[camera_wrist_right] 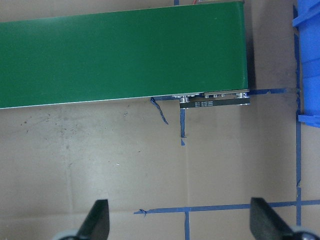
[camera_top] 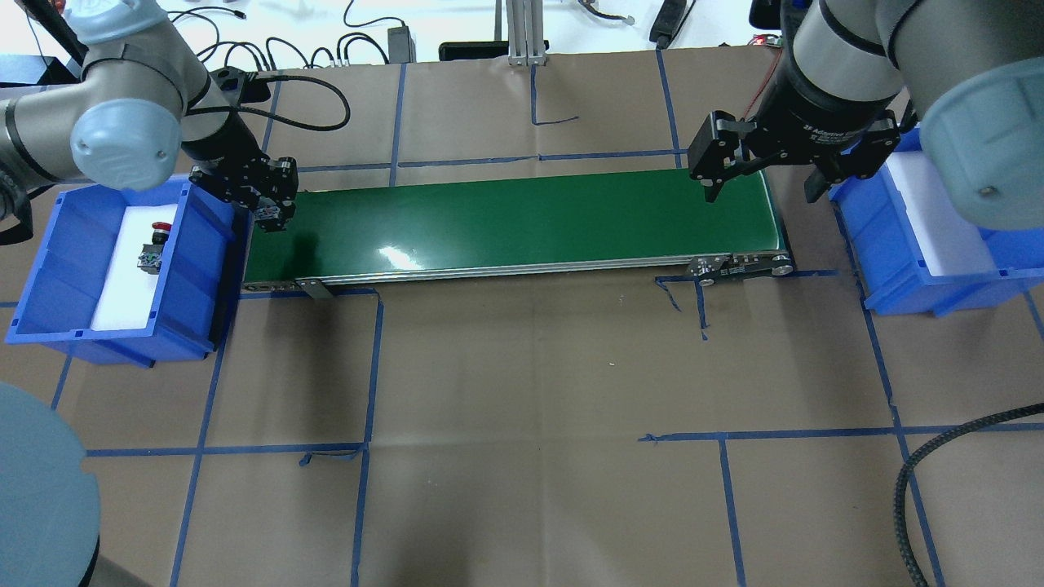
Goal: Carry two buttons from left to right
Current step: 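Lower the button onto the belt and open the left gripper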
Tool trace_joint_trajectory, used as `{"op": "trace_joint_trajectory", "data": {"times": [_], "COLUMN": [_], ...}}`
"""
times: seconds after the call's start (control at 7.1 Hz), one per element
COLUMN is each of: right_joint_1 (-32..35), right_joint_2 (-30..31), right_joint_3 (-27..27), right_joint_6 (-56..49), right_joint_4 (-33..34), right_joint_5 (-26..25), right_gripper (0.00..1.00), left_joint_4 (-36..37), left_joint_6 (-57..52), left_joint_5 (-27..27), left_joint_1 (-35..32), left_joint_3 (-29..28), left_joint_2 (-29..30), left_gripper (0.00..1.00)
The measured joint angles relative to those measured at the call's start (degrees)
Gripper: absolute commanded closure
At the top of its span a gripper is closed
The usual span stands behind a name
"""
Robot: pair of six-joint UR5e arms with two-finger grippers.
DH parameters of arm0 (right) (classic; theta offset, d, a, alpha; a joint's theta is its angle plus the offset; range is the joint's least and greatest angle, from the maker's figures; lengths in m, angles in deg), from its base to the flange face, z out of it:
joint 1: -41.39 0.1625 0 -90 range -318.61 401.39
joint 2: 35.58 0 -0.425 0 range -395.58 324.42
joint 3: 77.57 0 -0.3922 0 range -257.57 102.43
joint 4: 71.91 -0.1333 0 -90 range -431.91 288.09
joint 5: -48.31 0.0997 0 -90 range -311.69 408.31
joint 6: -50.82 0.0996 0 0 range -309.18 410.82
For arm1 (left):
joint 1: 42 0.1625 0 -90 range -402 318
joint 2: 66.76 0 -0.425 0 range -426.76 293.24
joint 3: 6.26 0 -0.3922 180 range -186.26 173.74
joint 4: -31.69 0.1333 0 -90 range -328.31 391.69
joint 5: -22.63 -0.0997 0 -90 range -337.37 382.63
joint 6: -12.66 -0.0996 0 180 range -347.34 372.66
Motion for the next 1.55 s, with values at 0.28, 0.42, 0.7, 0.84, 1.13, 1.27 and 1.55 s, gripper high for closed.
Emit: {"op": "trace_joint_trajectory", "data": {"times": [0.28,0.42,0.7,0.84,1.13,1.27,1.55], "right_joint_1": [0.0,0.03,0.04,0.02,0.03,0.06,0.02], "right_joint_2": [-0.03,-0.11,-0.23,-0.26,-0.26,-0.27,-0.24], "right_joint_3": [0.13,0.27,0.39,0.41,0.48,0.48,0.47], "right_joint_6": [0.0,0.0,0.0,0.0,0.0,0.0,0.0], "right_joint_4": [0.04,0.15,-0.01,-0.08,-0.09,-0.04,-0.08], "right_joint_5": [0.09,0.2,0.13,0.13,0.21,0.27,0.27], "right_gripper": [0.0,0.0,0.0,0.0,0.0,0.0,0.0], "left_joint_4": [5.02,5.66,5.99,5.94,3.63,-1.14,-14.88], "left_joint_6": [-0.25,-0.21,0.09,0.26,0.44,0.46,0.16], "left_joint_5": [0.12,0.2,0.45,0.39,0.0,-0.08,-0.16], "left_joint_1": [-0.04,-0.07,-0.1,-0.09,0.18,0.3,0.56], "left_joint_3": [3.38,3.96,4.3,3.82,0.39,-3.4,-14.58], "left_joint_2": [0.25,0.33,0.36,0.28,-0.47,-1.29,-1.86], "left_gripper": [0.55,0.08,0.0,0.0,0.0,0.0,0.0]}}
